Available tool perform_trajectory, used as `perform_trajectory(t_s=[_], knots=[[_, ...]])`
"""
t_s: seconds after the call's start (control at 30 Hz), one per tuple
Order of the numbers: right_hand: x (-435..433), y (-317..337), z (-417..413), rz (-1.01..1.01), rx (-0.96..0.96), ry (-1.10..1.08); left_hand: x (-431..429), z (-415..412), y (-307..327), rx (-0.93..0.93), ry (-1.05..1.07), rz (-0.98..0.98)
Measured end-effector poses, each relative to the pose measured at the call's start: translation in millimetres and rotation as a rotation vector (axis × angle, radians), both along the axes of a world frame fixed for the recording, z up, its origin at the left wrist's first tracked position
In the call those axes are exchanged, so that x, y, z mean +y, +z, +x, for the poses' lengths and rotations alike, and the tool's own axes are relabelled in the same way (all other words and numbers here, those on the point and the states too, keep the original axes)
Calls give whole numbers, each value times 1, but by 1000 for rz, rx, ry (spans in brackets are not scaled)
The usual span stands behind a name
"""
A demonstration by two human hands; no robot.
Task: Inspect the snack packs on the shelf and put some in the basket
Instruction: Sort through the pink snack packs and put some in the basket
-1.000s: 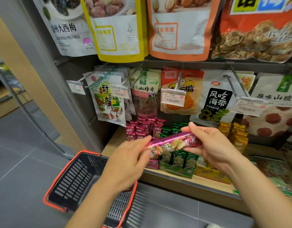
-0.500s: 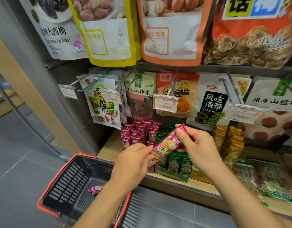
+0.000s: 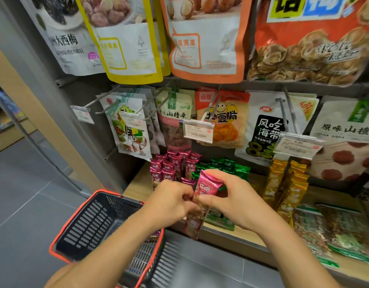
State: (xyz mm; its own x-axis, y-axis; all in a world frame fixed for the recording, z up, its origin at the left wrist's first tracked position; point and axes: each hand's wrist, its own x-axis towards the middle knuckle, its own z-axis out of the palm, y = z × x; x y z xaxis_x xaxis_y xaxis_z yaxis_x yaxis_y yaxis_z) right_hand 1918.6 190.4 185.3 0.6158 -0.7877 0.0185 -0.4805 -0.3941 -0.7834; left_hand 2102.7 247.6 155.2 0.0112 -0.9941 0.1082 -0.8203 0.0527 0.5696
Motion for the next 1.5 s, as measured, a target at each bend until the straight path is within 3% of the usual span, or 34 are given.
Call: perform_trajectory(t_s=[0.07,0.17,0.23,0.33,0.4,0.53,0.7,0.97,1.07,1.17,1.3,1.5], knots=[[-1,2,-1,-80,-25,-67,-3,1,7,138,-22,101],[-4,6,-4,-105,-165,-148,-10,16,18,516,-66,299],[-7,9,-8,-82,-288,-246,-25,30,15,622,77,236],[-13,10,-14,-124,-390,-413,-58,44,-4,216,311,52],[-14,10,-16,-200,-424,-488,-81,43,-17,-11,232,59],[-14,4,-8,-266,-518,-575,-120,34,-38,-221,133,200],[-9,-5,7,-342,-608,-526,-135,29,-61,-264,128,330],[-6,-22,32,-652,-457,-315,-95,46,-53,-236,155,344],[-11,-23,37,-671,-452,-301,-74,43,-47,-342,62,342],[-15,-25,36,-594,-506,-370,-59,42,-49,-455,-41,337],[-8,-35,39,-385,-630,-545,-52,46,-63,-506,-55,188],[-20,-38,55,-332,-474,-447,-56,44,-75,-455,-13,138]])
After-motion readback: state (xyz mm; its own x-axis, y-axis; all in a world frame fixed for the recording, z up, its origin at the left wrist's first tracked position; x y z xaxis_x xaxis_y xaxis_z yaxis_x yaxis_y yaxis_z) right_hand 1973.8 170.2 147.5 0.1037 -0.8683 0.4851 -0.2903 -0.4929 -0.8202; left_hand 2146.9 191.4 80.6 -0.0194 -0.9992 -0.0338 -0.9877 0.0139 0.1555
